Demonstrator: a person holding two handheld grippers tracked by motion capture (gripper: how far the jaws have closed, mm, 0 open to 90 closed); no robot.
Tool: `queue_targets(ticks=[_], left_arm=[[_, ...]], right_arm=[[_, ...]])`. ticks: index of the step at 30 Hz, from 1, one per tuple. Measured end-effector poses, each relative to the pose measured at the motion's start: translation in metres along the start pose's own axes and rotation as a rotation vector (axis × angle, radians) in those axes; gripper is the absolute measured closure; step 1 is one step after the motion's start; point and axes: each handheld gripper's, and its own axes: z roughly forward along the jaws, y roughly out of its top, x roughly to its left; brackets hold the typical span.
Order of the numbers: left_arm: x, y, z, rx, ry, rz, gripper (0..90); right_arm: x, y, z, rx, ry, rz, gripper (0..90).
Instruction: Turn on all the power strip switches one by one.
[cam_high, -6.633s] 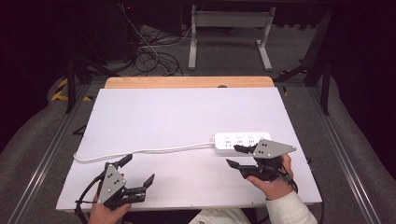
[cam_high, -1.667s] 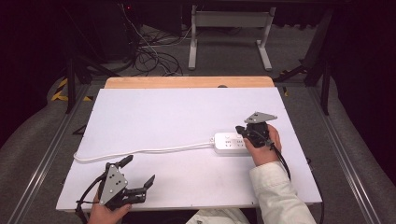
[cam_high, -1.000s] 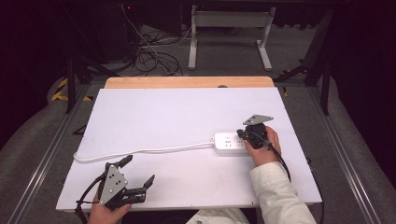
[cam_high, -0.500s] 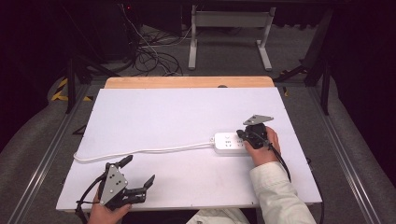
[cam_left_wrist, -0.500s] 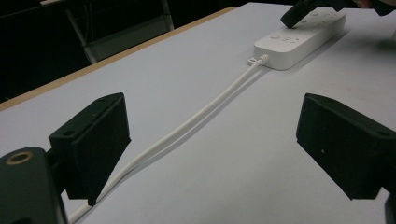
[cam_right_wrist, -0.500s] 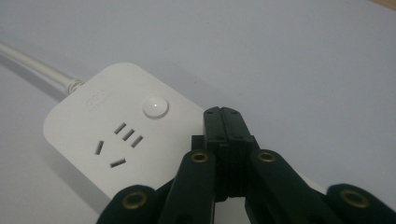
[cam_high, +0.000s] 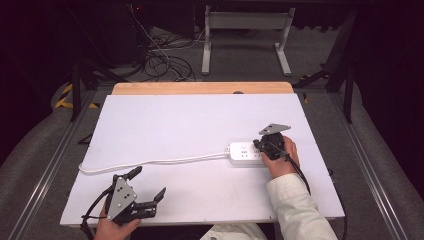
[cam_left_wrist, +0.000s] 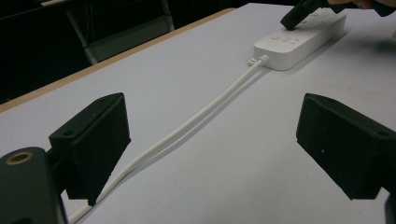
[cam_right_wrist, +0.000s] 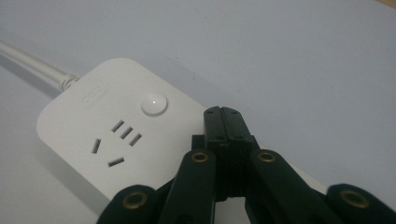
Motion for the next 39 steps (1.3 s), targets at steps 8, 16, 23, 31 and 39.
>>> queue_targets(ticks=[8, 16, 23, 31, 39], left_arm=[[0.001, 0.0, 0.0, -0.001, 0.002, 0.005, 10.1], [0.002, 0.0, 0.0, -0.002, 0.003, -0.002, 10.2], [0.001, 0.0, 0.0, 0.0, 0.003, 0.006, 10.2], [0.002, 0.0, 0.0, 0.0, 0.002, 0.002, 10.2], [0.002, 0.0, 0.0, 0.0, 0.002, -0.001, 10.2]], right_arm=[[0.002, -0.001, -0.004, -0.037, -0.026, -0.009, 90.0], [0.0, 0.011, -0.043, -0.245, 0.009, 0.023, 90.0], [0.001, 0.01, -0.043, -0.233, 0.019, 0.02, 90.0], [0.001, 0.011, -0.041, -0.217, 0.006, 0.01, 90.0], [-0.013, 0.001, -0.043, -0.167, -0.028, 0.028, 90.0]])
